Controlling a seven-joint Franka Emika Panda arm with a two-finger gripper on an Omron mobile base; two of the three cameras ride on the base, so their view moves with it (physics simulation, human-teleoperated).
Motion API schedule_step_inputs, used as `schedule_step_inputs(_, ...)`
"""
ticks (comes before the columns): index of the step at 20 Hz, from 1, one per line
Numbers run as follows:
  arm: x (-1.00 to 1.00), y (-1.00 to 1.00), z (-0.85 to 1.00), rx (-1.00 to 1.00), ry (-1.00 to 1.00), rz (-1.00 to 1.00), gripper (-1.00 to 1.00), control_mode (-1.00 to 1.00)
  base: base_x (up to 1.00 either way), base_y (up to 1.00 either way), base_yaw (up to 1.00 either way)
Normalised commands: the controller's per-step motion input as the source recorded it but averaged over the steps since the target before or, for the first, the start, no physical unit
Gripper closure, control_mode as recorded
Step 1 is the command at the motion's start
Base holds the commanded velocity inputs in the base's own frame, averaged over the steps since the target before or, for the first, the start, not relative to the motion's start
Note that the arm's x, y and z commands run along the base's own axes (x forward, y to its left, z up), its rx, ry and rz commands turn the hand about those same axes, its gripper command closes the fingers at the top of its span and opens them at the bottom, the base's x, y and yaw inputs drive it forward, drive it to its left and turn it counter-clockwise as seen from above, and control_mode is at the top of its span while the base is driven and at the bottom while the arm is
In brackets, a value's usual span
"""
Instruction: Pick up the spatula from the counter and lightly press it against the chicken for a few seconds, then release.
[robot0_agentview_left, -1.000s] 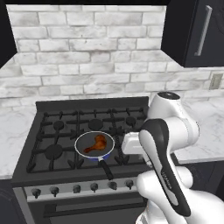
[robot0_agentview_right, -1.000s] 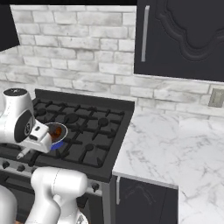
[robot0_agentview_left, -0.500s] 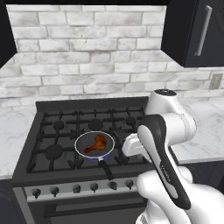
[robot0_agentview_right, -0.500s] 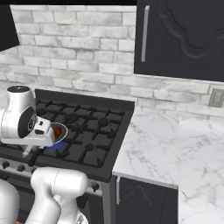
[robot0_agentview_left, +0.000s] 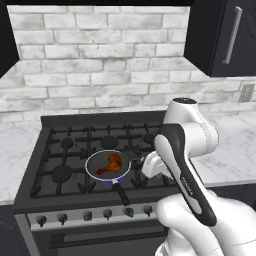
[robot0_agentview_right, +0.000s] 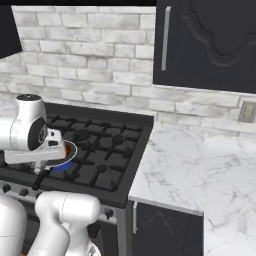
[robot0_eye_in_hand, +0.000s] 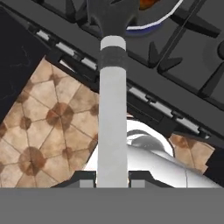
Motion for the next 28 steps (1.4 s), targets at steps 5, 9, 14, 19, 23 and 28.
schedule_step_inputs(5,0.20,0.00,0.00,0.00,-0.01,0.27,1.00,-1.00,0.00,0.00,0.00)
schedule_step_inputs(9,0.21,-0.01,0.00,0.00,-0.01,0.28,1.00,-1.00,0.00,0.00,0.00)
schedule_step_inputs(14,0.16,-0.02,-0.06,0.00,0.00,0.27,1.00,-1.00,0.00,0.00,0.00)
schedule_step_inputs(19,0.03,-0.15,-0.10,0.00,-0.01,0.24,1.00,-1.00,0.00,0.00,0.00)
schedule_step_inputs(23,0.00,-0.24,-0.08,0.00,-0.03,0.20,1.00,-1.00,0.00,0.00,0.00)
schedule_step_inputs(28,0.01,-0.15,-0.01,0.00,-0.05,0.13,1.00,-1.00,0.00,0.00,0.00)
